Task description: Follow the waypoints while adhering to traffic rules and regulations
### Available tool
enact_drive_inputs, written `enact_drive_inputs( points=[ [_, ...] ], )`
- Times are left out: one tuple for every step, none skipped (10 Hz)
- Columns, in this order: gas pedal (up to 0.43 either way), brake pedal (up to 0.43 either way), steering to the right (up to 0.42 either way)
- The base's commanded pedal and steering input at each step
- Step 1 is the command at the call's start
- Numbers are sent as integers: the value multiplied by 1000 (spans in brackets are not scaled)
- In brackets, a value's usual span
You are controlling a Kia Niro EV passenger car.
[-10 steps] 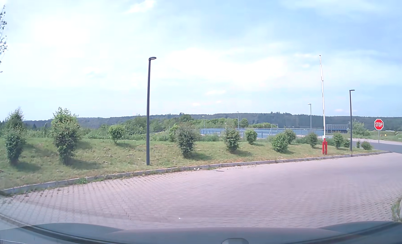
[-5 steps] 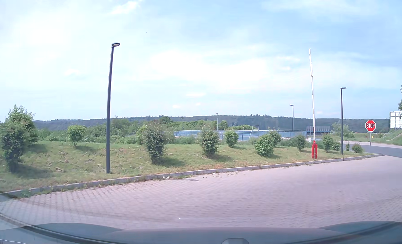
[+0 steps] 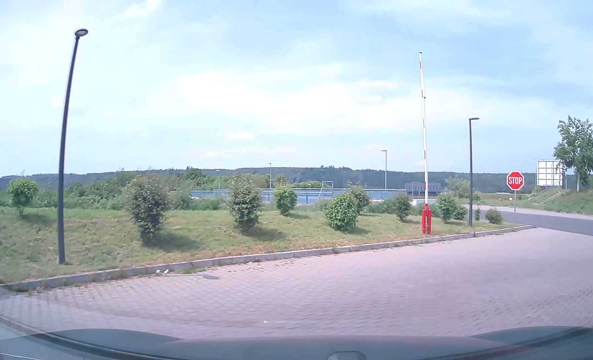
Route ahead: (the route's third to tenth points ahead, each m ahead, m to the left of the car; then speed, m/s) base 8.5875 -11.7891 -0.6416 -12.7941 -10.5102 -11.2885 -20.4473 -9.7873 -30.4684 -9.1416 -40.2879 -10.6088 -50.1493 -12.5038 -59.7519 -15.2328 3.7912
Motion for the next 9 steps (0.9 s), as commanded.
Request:
enact_drive_inputs(
  points=[
    [0, 6, 354],
    [0, 18, 375],
    [0, 30, 397],
    [0, 55, 416],
    [0, 73, 446],
    [0, 85, 475],
    [0, 98, 506],
    [0, 98, 530],
    [0, 98, 555]
  ],
)
